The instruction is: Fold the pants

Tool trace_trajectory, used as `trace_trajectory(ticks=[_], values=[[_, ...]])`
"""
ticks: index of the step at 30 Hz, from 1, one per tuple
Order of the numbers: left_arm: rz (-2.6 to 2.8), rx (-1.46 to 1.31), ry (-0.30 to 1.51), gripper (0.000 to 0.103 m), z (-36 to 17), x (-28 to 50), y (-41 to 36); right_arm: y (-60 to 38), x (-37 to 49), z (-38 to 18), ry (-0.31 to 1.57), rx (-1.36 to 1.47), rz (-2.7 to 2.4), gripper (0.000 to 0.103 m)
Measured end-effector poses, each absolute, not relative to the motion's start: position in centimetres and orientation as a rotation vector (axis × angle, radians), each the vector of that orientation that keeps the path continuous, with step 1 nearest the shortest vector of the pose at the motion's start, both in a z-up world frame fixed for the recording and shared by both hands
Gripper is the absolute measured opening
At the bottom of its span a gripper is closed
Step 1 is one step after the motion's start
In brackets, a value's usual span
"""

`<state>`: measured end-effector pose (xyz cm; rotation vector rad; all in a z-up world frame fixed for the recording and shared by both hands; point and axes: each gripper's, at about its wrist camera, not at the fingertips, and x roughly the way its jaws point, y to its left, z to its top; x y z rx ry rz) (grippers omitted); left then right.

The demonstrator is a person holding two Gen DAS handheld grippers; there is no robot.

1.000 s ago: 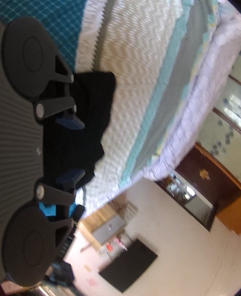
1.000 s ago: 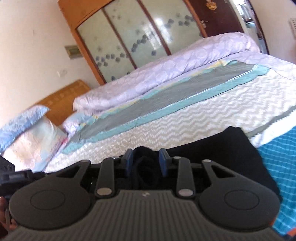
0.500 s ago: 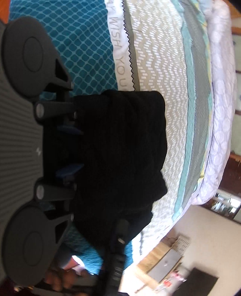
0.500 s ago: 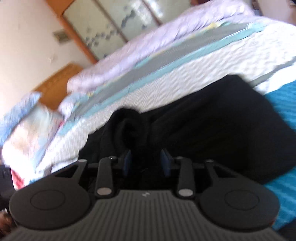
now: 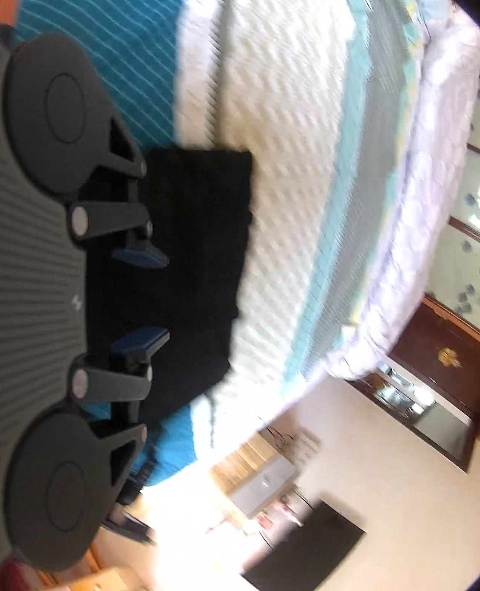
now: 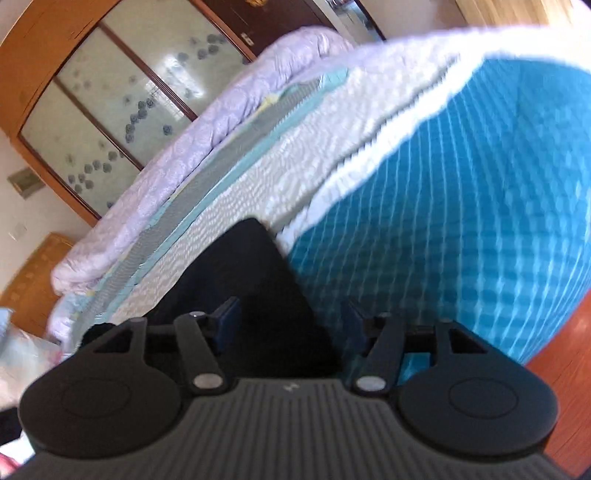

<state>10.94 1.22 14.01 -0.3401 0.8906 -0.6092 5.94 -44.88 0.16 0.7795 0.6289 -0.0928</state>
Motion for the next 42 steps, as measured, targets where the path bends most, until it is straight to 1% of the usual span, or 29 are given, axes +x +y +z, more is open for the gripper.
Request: trace_trajectory(ticks=[4, 5, 6, 7, 9, 10, 12, 13, 15, 17, 18, 19, 23, 27, 32, 34, 36, 37, 38, 39, 40, 42], values=[[-0.681, -0.307, 0.904, 0.036, 13.6, 13.8, -4.0, -44.0, 5.1, 0.7, 0.632, 0.751, -0.065, 0.062], [-0.693, -0.306, 0.931, 0.035, 12.9, 14.6, -5.3, -44.0, 5.3, 1.1, 0.635, 0.755, -0.063, 0.050], [-0.702, -0.309, 0.962, 0.035, 12.1, 15.2, -6.5, -43.8, 5.6, 1.3, 0.644, 0.765, -0.059, 0.025], [-0.695, -0.293, 0.991, 0.035, 11.1, 15.9, -7.6, -43.8, 5.7, 1.2, 0.662, 0.774, -0.048, 0.018], [-0.630, -0.207, 1.056, 0.029, 8.6, 17.1, -9.6, -43.6, 5.7, 1.9, 0.644, 0.797, -0.032, 0.015], [-0.598, -0.179, 1.065, 0.019, 7.6, 17.6, -10.1, -43.3, 5.6, 2.6, 0.620, 0.794, -0.004, 0.015], [-0.592, -0.169, 1.072, 0.019, 7.5, 17.5, -10.3, -42.3, 5.6, 4.8, 0.568, 0.764, 0.058, 0.014], [-0.594, -0.181, 1.077, 0.021, 8.0, 17.3, -9.8, -41.5, 5.7, 6.0, 0.544, 0.750, 0.098, 0.014], [-0.617, -0.232, 1.064, 0.027, 9.6, 16.8, -8.6, -39.6, 6.1, 8.0, 0.512, 0.727, 0.185, 0.014], [-0.622, -0.288, 1.000, 0.044, 11.7, 16.6, -7.2, -36.8, 6.8, 9.9, 0.494, 0.681, 0.279, 0.014], [-0.625, -0.326, 0.960, 0.047, 12.8, 16.4, -6.0, -35.1, 7.2, 10.8, 0.488, 0.643, 0.323, 0.014], [-0.623, -0.363, 0.923, 0.050, 13.8, 16.1, -4.7, -33.3, 7.6, 11.6, 0.484, 0.606, 0.365, 0.014], [-0.546, -0.467, 0.833, 0.054, 15.6, 14.9, 0.9, -25.6, 8.9, 13.3, 0.503, 0.490, 0.552, 0.014], [-0.396, -0.545, 0.832, 0.054, 14.1, 13.5, 6.4, -18.4, 9.8, 11.3, 0.607, 0.350, 0.683, 0.014], [-0.269, -0.668, 0.900, 0.052, 10.2, 12.0, 11.4, -14.1, 12.2, 4.7, 0.877, 0.334, 0.737, 0.014], [-0.254, -0.676, 0.909, 0.052, 9.2, 11.7, 12.0, -14.0, 12.5, 3.5, 0.885, 0.330, 0.738, 0.014], [-0.272, -0.689, 0.914, 0.052, 8.9, 11.9, 12.0, -14.1, 12.3, 4.3, 0.865, 0.295, 0.733, 0.015], [-0.286, -0.688, 0.912, 0.052, 8.8, 12.1, 11.8, -14.2, 12.0, 4.8, 0.848, 0.271, 0.735, 0.017], [-0.298, -0.681, 0.909, 0.052, 8.9, 12.5, 11.1, -14.4, 11.5, 5.4, 0.834, 0.252, 0.746, 0.027], [-0.310, -0.673, 0.905, 0.052, 9.0, 12.8, 10.8, -14.4, 10.8, 6.0, 0.816, 0.234, 0.775, 0.043], [-0.322, -0.665, 0.903, 0.052, 9.1, 12.8, 10.4, -14.8, 10.2, 6.9, 0.788, 0.219, 0.809, 0.047], [-0.341, -0.656, 0.898, 0.052, 9.5, 13.0, 9.8, -16.2, 8.8, 8.9, 0.704, 0.186, 0.826, 0.048]])
